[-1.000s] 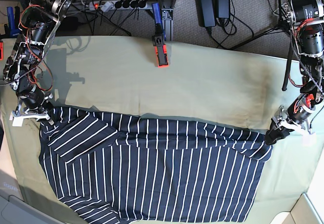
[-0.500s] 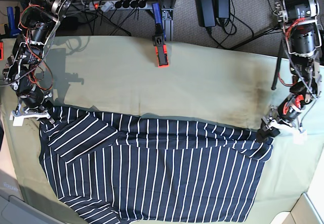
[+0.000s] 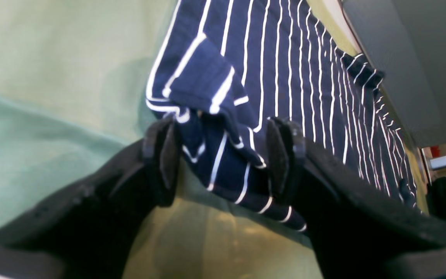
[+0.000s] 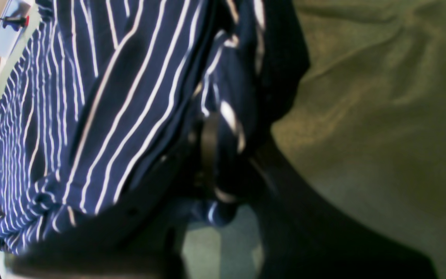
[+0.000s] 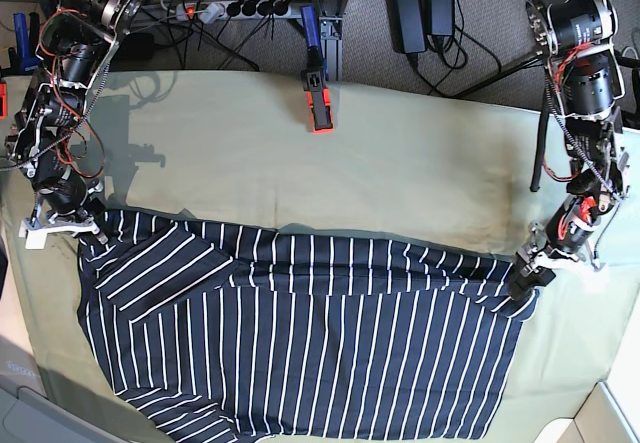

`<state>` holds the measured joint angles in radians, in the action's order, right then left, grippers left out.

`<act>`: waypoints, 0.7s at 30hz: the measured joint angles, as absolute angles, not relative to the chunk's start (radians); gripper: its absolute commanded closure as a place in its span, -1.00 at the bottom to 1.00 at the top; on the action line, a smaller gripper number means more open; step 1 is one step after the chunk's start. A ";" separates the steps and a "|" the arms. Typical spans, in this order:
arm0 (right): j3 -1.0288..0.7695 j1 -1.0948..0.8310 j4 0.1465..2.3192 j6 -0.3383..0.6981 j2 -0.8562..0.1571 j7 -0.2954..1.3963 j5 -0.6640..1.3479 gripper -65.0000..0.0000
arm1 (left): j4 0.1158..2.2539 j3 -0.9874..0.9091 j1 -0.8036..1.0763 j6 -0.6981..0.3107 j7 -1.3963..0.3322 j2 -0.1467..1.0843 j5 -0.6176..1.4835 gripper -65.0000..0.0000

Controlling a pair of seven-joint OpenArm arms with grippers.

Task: Fold the T-shirt properly
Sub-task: 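Drag both held edges away from the robot, spreading the shirt flat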

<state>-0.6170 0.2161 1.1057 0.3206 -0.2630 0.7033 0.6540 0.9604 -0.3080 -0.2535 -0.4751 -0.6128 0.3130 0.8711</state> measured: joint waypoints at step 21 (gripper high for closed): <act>-0.617 0.216 1.106 0.321 -0.263 0.712 0.650 1.00 | 0.859 -0.305 -0.327 -0.466 -0.530 0.270 0.784 1.00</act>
<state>-0.6170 0.2157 1.1057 0.3206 -0.2630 0.7124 0.6502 0.8585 -0.3046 -0.3275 -0.4656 -0.5304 0.2699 0.7841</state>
